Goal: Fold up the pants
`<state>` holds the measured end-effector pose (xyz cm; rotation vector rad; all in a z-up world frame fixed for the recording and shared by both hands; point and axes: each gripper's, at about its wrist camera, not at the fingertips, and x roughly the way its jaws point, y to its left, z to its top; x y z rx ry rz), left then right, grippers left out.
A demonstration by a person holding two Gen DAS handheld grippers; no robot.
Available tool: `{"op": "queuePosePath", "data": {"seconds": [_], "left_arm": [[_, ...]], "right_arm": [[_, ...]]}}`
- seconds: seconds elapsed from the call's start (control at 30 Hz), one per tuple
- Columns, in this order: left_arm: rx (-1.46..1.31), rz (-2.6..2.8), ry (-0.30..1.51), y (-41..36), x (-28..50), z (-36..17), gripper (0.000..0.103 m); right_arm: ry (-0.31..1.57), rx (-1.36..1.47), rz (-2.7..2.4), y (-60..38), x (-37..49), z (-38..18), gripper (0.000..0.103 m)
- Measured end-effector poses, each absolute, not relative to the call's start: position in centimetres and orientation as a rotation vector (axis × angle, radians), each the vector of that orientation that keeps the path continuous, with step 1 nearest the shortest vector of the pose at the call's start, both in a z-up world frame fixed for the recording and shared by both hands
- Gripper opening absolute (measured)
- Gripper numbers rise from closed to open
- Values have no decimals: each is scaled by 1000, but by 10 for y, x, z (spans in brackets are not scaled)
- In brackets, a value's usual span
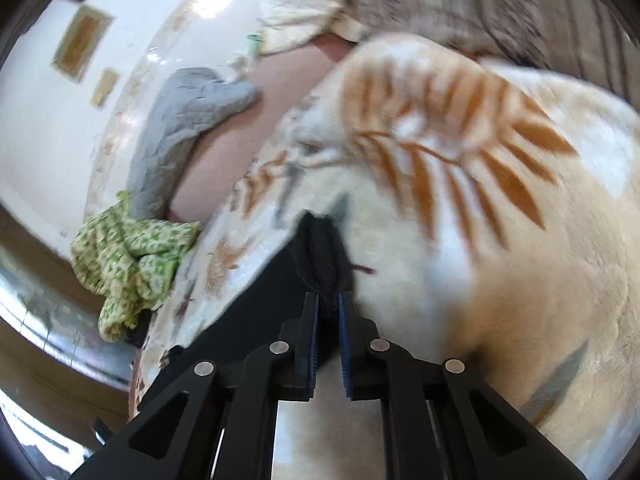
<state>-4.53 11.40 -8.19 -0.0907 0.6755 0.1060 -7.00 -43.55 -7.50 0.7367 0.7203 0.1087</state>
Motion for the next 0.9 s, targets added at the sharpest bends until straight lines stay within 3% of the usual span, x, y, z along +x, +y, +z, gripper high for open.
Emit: {"op": "queuePosePath", "data": {"seconds": [0.53,0.9], "left_arm": [[-154,54,631,121,-50,-81,103],[-166,47,617,121,-51,-82,103]], "right_arm": [[693,481,871,-223,-45,-27,8],[920,345,1062,-151,-18,-81,8]]}}
